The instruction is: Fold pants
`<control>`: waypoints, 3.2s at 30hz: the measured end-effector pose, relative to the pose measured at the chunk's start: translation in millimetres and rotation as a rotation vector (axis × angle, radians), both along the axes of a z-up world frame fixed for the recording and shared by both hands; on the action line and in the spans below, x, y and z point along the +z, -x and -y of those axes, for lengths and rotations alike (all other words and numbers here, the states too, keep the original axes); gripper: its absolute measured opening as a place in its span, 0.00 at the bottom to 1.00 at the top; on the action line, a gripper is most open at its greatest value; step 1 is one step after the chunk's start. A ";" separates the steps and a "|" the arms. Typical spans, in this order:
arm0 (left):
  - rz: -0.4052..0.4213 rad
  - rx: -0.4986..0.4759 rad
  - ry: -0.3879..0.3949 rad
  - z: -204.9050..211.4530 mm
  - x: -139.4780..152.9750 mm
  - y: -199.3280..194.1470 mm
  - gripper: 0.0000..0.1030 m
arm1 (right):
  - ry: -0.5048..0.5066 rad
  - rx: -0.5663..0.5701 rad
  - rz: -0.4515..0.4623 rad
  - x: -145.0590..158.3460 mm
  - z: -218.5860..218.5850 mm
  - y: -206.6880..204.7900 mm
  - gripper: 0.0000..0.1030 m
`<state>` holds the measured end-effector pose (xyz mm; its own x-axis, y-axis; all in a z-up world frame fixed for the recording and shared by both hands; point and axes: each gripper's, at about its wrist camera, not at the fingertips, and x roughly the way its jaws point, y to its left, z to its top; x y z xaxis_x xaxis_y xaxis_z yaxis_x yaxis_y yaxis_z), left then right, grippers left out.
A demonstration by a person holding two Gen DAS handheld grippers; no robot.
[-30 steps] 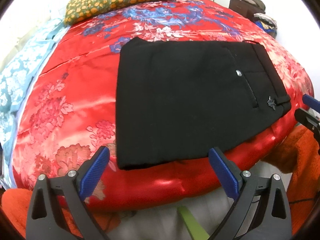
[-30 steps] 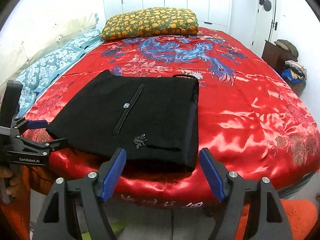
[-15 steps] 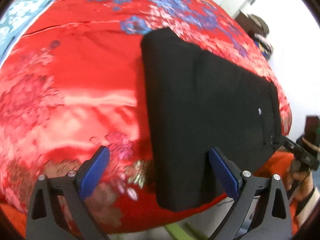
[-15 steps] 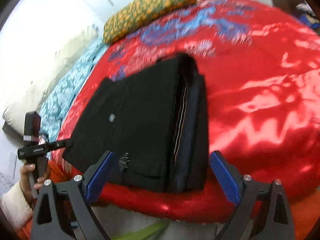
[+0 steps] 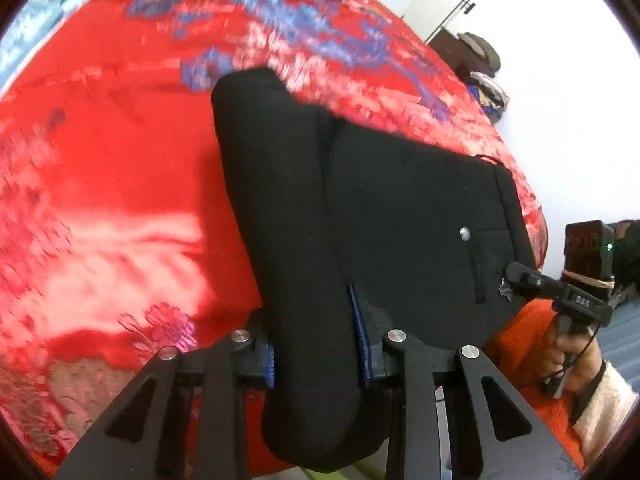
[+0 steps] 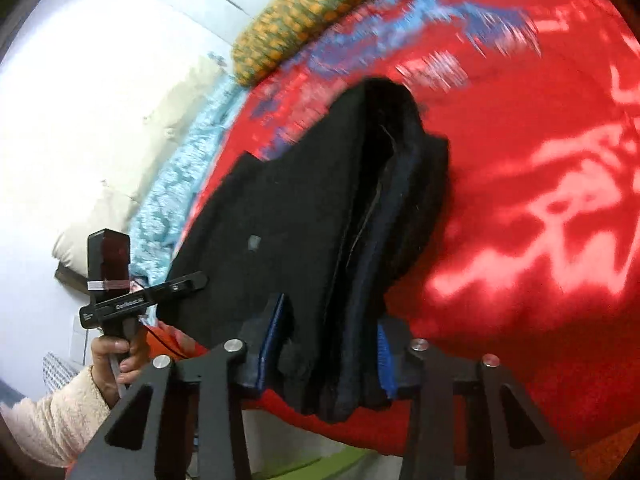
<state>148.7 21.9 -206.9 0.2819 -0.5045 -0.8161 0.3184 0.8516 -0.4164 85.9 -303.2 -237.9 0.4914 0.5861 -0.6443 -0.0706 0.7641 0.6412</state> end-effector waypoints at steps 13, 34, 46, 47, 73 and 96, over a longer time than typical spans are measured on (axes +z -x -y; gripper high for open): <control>0.181 0.123 0.051 -41.0 72.2 -60.4 0.28 | -0.005 0.095 0.214 77.7 -37.8 -86.8 0.38; 0.507 0.379 -0.482 -41.3 113.6 42.4 0.96 | 0.699 -0.220 0.223 96.2 -64.9 -11.6 1.00; 0.514 0.465 -0.407 -44.1 179.7 96.1 0.99 | 0.788 -0.174 0.404 186.4 -149.2 41.0 1.00; 0.510 0.463 -0.411 -41.9 179.7 99.8 0.99 | 0.777 -0.179 0.405 190.8 -150.8 44.1 1.00; 0.429 0.348 -0.471 -4.4 167.3 125.4 0.99 | 0.774 -0.187 0.346 198.6 -166.2 74.1 1.00; 0.392 0.342 -0.462 -2.4 167.5 120.2 0.99 | 0.782 -0.169 0.313 200.1 -176.1 66.2 1.00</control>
